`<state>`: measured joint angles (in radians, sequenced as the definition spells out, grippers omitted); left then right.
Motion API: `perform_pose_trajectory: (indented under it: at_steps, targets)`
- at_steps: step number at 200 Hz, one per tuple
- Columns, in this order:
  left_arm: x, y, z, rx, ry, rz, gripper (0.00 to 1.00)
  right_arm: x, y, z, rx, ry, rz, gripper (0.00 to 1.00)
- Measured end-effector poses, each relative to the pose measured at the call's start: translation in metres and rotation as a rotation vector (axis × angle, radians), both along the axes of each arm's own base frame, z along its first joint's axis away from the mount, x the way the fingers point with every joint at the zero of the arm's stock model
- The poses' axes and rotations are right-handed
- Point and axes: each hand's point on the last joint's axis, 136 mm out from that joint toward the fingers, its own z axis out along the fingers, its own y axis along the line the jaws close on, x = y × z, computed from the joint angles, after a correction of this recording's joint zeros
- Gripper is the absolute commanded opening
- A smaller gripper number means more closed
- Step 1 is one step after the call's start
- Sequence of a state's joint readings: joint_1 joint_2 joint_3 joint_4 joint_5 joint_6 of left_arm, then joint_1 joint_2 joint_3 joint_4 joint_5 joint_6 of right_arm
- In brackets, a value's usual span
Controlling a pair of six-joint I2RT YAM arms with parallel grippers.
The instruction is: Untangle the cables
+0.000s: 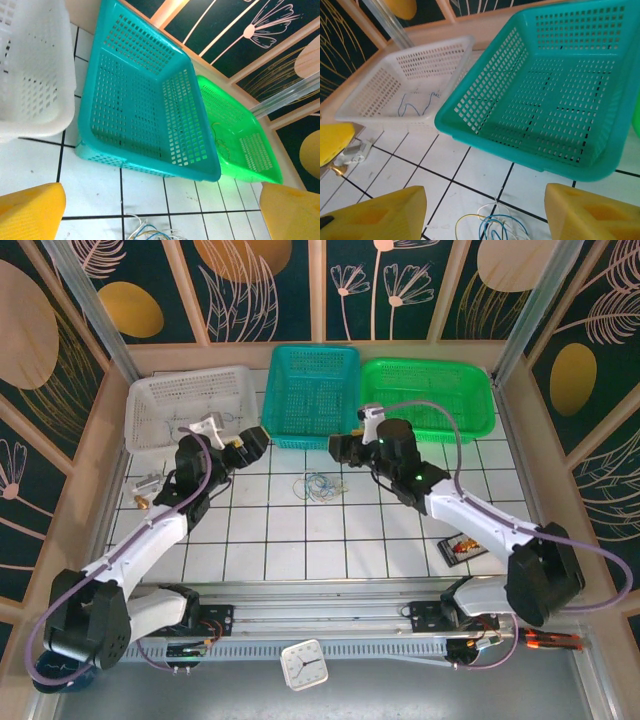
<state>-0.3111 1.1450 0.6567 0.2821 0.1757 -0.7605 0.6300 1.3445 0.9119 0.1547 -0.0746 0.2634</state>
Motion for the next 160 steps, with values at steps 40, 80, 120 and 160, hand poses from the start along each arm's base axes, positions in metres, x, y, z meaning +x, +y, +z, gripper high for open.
perform_pose_trajectory:
  at_steps: [40, 80, 120, 160]
  targets:
    - [-0.02, 0.005, -0.019, -0.053, 0.039, 0.014, 0.99, 0.006, 0.01, -0.046, -0.106, 0.102, 0.027, 0.64]
    - [-0.034, 0.006, -0.045, -0.074, 0.103, 0.007, 0.99, -0.008, 0.024, -0.085, -0.201, 0.183, 0.083, 0.64]
    - [-0.04, 0.002, -0.055, -0.088, 0.128, -0.017, 0.99, -0.02, 0.042, -0.101, -0.251, 0.202, 0.135, 0.63]
    - [-0.042, 0.001, -0.06, -0.102, 0.138, -0.022, 0.99, -0.022, 0.055, -0.113, -0.303, 0.206, 0.139, 0.62]
